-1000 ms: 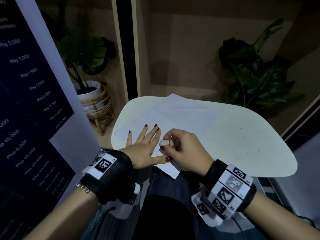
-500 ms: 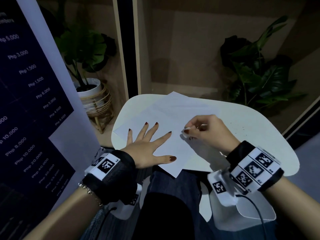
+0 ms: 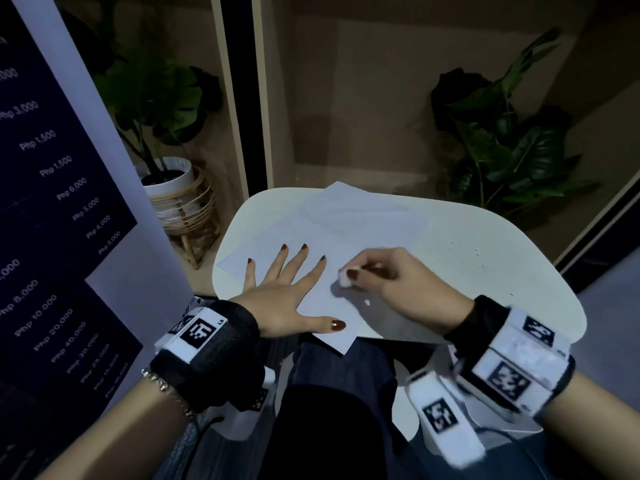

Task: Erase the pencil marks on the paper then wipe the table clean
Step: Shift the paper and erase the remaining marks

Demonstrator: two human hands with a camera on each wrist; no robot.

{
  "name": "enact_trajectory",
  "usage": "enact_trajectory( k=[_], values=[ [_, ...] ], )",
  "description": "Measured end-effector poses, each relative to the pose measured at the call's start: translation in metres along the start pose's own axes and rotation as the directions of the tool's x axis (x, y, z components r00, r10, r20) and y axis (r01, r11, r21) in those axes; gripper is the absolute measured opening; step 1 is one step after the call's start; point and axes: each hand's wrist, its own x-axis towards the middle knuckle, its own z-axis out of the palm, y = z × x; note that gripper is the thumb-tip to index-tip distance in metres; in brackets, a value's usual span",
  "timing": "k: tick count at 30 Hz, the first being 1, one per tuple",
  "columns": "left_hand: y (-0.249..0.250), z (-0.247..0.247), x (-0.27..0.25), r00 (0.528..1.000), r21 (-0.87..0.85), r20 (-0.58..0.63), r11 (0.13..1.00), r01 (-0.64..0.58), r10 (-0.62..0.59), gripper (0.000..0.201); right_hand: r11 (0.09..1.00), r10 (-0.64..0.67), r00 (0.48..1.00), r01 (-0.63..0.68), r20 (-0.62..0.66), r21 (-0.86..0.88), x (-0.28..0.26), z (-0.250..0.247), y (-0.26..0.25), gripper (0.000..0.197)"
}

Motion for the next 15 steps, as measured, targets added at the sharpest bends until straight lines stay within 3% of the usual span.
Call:
enact_trajectory(
  k=[1,2,4,6,7,8,9,10,11,13,14,15],
  values=[
    [-0.001,0.0,0.0,1.0,0.006,0.004,1.0,-0.003,0.003,0.115,0.978,0.06,0.993,-0.079,0.101,0.195,-0.005,0.006,0.0,0.014],
    [-0.003,-0.001,-0.001,1.0,0.016,0.01,1.0,-0.008,0.007,0.119,0.951,0.079,0.991,-0.109,0.112,0.288,-0.008,0.009,0.003,0.015],
    [-0.006,-0.002,-0.001,1.0,0.043,0.023,0.999,-0.021,0.02,0.124,0.918,0.171,0.982,-0.127,-0.086,0.377,-0.001,0.005,0.014,0.014],
    [-0.008,-0.002,-0.001,0.999,0.08,0.033,0.996,-0.041,0.039,0.13,0.88,0.231,0.937,-0.087,-0.262,0.467,0.001,-0.004,0.019,0.014],
    [-0.008,-0.002,0.0,0.998,0.097,0.037,0.994,-0.052,0.048,0.133,0.824,0.233,0.947,-0.072,-0.221,0.562,-0.001,-0.005,0.016,0.015],
    [-0.008,-0.002,0.0,0.998,0.109,0.041,0.992,-0.06,0.056,0.135,0.752,0.185,0.979,-0.087,-0.083,0.654,-0.006,-0.004,0.016,0.016],
    [-0.007,-0.001,0.0,0.997,0.119,0.047,0.991,-0.066,0.061,0.137,0.725,0.141,0.986,-0.164,0.088,0.669,-0.011,0.002,0.015,0.017],
    [-0.007,-0.001,0.0,0.997,0.128,0.051,0.989,-0.071,0.065,0.137,0.757,0.13,0.976,-0.211,0.175,0.618,-0.016,0.008,0.013,0.019],
    [-0.006,-0.001,-0.001,0.997,0.134,0.051,0.988,-0.072,0.066,0.135,0.812,0.139,0.982,-0.189,0.131,0.553,-0.014,0.011,0.02,0.02],
    [-0.005,-0.002,-0.002,0.997,0.137,0.046,0.988,-0.07,0.064,0.126,0.891,0.165,0.975,-0.084,-0.146,0.446,-0.009,0.01,0.024,0.013],
    [-0.004,-0.002,-0.004,0.997,0.135,0.047,0.988,-0.071,0.066,0.119,0.911,0.163,0.948,-0.038,-0.274,0.41,-0.007,0.008,0.022,0.007],
    [-0.002,-0.003,-0.005,0.996,0.132,0.051,0.988,-0.075,0.069,0.113,0.871,0.18,0.936,-0.007,-0.304,0.491,-0.006,0.007,0.021,0.005]
  ],
)
